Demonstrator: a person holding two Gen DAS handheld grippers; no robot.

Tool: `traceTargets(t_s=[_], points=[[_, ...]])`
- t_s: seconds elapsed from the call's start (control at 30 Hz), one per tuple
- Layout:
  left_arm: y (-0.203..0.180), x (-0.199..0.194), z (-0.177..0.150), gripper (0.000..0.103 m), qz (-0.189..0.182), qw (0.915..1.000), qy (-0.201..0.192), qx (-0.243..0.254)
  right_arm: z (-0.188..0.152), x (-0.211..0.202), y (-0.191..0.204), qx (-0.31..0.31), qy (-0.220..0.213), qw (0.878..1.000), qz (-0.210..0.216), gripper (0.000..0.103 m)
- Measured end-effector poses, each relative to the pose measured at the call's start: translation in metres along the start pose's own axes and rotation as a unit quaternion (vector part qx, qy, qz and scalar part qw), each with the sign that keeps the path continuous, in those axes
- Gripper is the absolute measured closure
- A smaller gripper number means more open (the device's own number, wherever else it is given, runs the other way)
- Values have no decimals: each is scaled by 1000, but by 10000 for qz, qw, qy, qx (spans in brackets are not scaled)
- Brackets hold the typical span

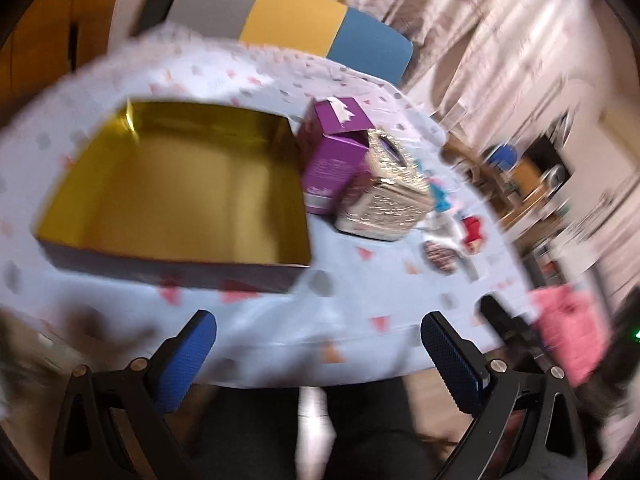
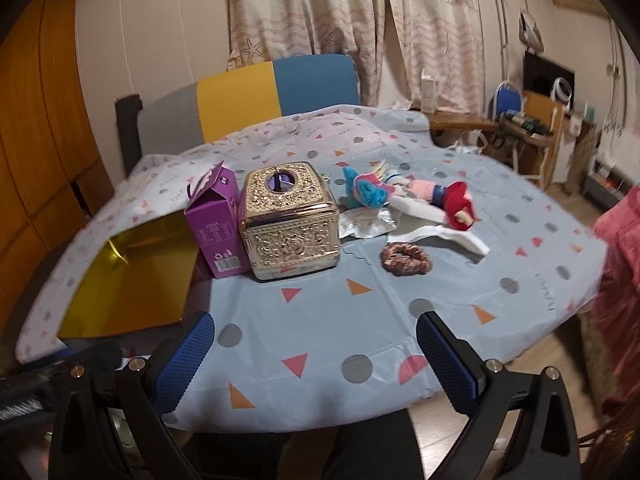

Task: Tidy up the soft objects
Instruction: 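Reach the left tool to the brown scrunchie and close on it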

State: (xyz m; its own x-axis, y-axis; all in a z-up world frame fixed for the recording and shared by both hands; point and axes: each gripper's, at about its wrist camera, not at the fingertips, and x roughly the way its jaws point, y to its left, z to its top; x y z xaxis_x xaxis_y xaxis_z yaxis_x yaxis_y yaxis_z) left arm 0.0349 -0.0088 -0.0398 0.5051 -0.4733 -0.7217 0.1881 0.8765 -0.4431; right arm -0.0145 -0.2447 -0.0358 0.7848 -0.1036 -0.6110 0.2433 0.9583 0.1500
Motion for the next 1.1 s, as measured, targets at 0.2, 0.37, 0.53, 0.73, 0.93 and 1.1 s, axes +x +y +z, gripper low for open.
traceTargets(t_s=[0.2, 0.37, 0.53, 0.73, 0.93, 1.1], points=[[-24, 28, 5, 0, -333, 9990, 287, 43, -4, 25, -48, 340, 214, 9990, -183, 0], [-75, 61, 14, 0, -398, 9954, 196, 848, -10, 39, -83, 458, 288, 9951, -825, 0], [-139, 115, 23, 0, -545, 9837, 257, 1693, -11, 46, -124, 670, 479, 9871, -1376, 0], [-200, 188, 28, 0, -501, 9711, 572, 2265, -17, 43, -168, 1247, 557, 9772, -1625, 1], [-230, 244, 26, 0, -297, 9629, 625, 2608, -23, 44, -192, 1490, 654, 9719, -1703, 1], [-228, 270, 27, 5, -96, 9614, 405, 2718, -29, 48, -211, 1698, 698, 9668, -1780, 1]])
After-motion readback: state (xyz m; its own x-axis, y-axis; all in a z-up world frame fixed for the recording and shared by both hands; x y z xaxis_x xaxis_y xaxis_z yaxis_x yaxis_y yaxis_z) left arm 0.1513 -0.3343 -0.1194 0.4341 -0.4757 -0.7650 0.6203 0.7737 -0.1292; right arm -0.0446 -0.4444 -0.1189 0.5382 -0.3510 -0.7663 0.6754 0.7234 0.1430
